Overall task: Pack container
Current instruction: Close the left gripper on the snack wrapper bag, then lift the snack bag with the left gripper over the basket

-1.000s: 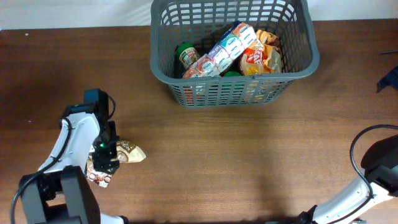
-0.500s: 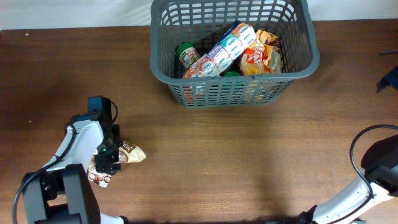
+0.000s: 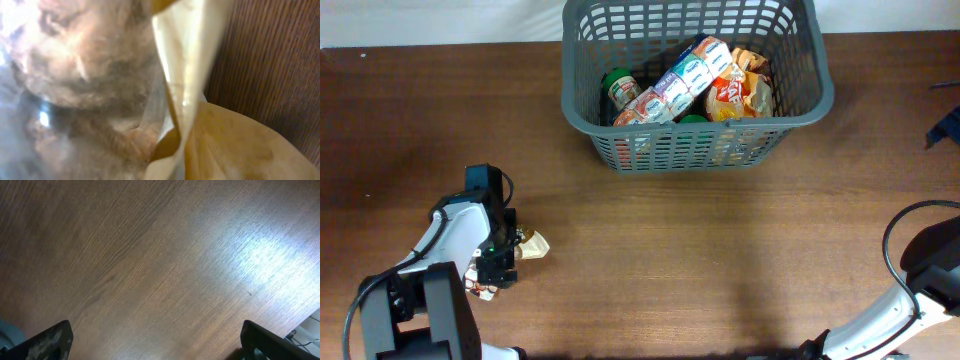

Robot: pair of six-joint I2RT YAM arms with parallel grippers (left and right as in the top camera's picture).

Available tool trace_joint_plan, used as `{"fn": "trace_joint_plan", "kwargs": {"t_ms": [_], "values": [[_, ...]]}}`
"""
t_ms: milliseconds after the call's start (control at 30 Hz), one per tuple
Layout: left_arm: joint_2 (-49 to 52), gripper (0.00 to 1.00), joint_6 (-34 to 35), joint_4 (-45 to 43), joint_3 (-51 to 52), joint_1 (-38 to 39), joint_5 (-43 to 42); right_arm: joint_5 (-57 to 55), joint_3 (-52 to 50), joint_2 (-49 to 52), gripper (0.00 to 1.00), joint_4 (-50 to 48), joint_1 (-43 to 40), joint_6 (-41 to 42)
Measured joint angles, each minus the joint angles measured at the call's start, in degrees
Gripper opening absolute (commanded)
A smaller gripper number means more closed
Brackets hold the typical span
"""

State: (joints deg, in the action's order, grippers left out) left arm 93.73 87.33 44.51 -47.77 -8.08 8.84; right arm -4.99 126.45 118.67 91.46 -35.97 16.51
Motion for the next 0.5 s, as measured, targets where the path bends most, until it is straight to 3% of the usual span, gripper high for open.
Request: {"fn": "trace_joint_plan", "kwargs": {"t_ms": [133,333,500], "values": [[0.0,0.83,-0.5,0.1,0.0,0.0,0.0,0.0,0.0,0.0,0.99,0.0,0.0,0.0],[0.0,0.34,-0.9,0.5,0.1,0.0,0.0,0.0,0.0,0.0,0.99,0.0,0.0,0.0],[-0.1,0.09,-1.1,0.5,0.1,0.0,0.0,0.0,0.0,0.0,0.99,0.0,0.0,0.0]]}}
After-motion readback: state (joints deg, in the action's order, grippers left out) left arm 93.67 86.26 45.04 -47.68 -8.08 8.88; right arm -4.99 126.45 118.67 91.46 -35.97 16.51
